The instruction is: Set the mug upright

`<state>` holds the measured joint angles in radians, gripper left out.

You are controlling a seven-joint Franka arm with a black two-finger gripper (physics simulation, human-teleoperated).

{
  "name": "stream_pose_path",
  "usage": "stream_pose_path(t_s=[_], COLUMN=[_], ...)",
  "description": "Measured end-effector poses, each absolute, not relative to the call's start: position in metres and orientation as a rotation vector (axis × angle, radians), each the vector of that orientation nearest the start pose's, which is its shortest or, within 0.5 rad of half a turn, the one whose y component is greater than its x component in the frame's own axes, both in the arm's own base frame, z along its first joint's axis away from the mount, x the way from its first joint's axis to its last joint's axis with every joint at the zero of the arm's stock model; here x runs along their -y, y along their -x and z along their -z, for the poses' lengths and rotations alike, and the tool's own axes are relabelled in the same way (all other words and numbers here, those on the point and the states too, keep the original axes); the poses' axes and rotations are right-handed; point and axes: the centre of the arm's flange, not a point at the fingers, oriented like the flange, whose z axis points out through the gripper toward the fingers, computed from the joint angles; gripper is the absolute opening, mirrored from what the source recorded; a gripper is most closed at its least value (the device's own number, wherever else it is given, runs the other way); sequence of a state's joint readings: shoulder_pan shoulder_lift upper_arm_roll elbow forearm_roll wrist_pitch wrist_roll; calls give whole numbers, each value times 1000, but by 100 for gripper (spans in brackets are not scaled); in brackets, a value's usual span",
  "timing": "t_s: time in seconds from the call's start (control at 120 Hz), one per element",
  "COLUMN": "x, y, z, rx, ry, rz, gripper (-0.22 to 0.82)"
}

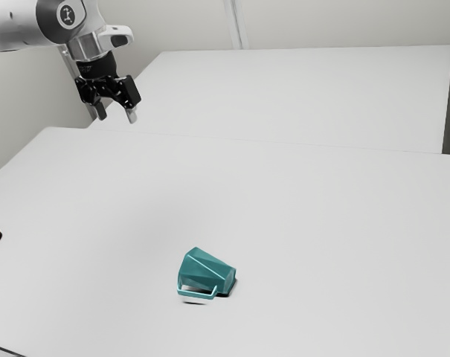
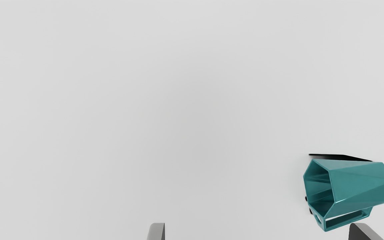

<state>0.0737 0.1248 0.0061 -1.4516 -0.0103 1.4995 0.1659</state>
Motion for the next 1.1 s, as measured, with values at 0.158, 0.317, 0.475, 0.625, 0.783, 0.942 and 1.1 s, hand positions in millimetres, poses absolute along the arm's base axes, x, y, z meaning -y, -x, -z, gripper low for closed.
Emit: stream_pose_path(t_s=[0.158,0.317,0.475,0.625,0.783,0.942,1.1], x=[-44,-43,-36,-30,-17,-7,5], y=[-584,-578,-539,-480,-454,-442,-437], z=[-603,-606,-591,-544,-467,-393,-350], rx=[-143,-146,-129,-32,107,246,270], ry=[3155,3163,3281,3448,3629,3772,3820], rz=[-116,-113,-185,-238,-264,-293,-308], gripper=[60,60,60,60,60,60,60])
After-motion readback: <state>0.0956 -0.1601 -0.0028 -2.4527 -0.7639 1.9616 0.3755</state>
